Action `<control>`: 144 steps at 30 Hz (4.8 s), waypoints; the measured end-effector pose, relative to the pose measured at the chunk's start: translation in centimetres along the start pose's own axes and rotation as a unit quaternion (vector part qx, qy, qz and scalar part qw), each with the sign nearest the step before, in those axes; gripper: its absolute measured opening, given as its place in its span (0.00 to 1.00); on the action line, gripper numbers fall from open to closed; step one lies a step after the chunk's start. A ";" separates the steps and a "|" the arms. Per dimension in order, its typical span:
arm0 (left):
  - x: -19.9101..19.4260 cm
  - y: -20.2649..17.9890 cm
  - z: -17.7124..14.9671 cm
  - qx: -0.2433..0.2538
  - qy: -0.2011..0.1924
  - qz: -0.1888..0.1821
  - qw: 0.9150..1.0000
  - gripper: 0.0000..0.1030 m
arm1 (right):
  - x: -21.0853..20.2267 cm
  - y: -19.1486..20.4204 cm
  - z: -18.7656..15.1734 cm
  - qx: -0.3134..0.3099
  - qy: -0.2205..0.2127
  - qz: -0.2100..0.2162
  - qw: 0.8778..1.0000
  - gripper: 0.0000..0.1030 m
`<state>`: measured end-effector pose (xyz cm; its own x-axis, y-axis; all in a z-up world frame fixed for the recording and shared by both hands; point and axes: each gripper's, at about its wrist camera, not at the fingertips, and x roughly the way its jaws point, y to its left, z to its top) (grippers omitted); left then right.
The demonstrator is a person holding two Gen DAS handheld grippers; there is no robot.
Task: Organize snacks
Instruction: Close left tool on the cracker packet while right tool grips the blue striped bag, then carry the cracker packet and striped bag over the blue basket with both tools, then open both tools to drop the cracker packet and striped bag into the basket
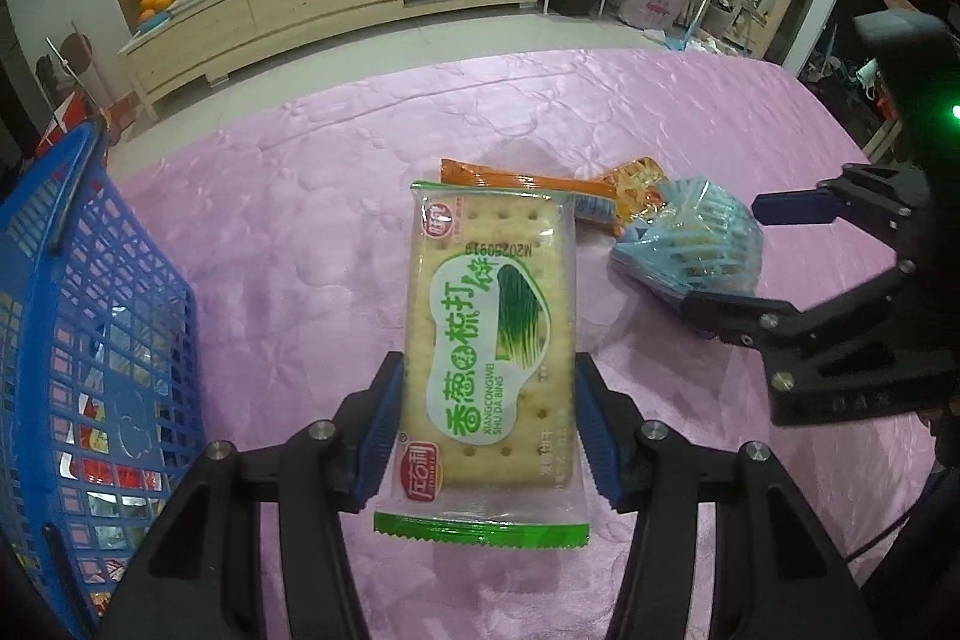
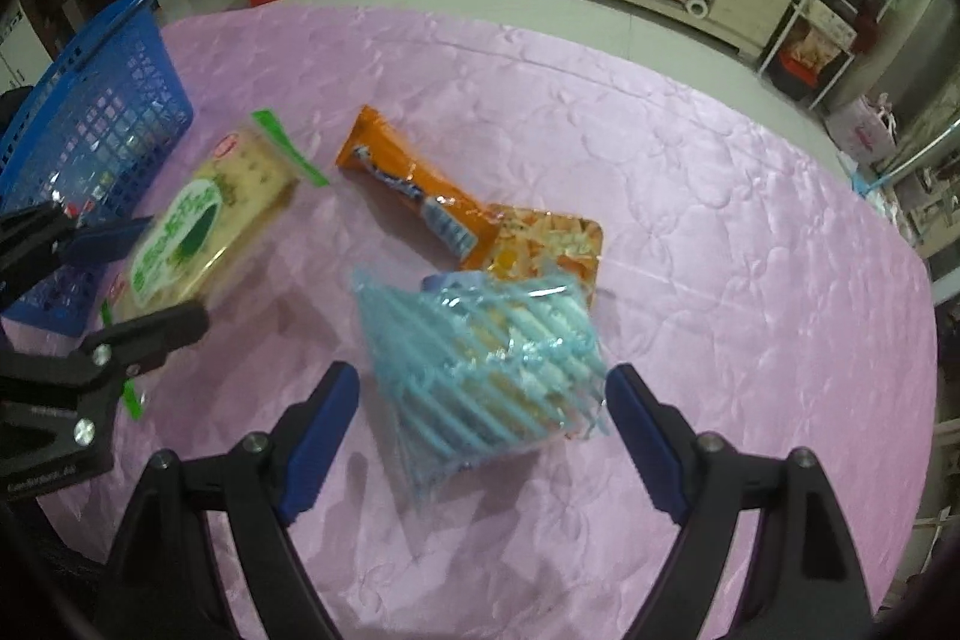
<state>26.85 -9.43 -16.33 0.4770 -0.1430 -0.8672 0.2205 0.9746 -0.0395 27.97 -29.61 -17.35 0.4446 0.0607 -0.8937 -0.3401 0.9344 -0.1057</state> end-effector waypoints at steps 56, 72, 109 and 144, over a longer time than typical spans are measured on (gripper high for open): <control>-24.1 10.3 -8.4 -0.071 -0.143 0.064 0.985 0.50 | -19.2 18.3 0.3 -0.073 -0.174 0.060 0.980 0.65; -21.0 18.9 -9.7 -0.119 -0.106 0.072 0.985 0.50 | -13.2 25.3 5.7 -0.091 -0.139 0.082 0.983 0.65; -17.4 23.9 -7.2 -0.118 -0.088 0.072 0.986 0.75 | -10.9 26.1 9.6 -0.070 -0.127 0.085 0.986 0.65; -21.9 25.9 -14.0 -0.170 -0.090 0.075 0.978 0.78 | -10.3 32.0 6.8 -0.083 -0.052 0.125 0.987 0.77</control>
<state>10.22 21.40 -5.32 0.6310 0.0071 -0.7758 -0.1450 0.9834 -0.1089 18.16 2.09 -8.58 0.4089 0.3252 -0.8527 -0.5768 0.8162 0.0347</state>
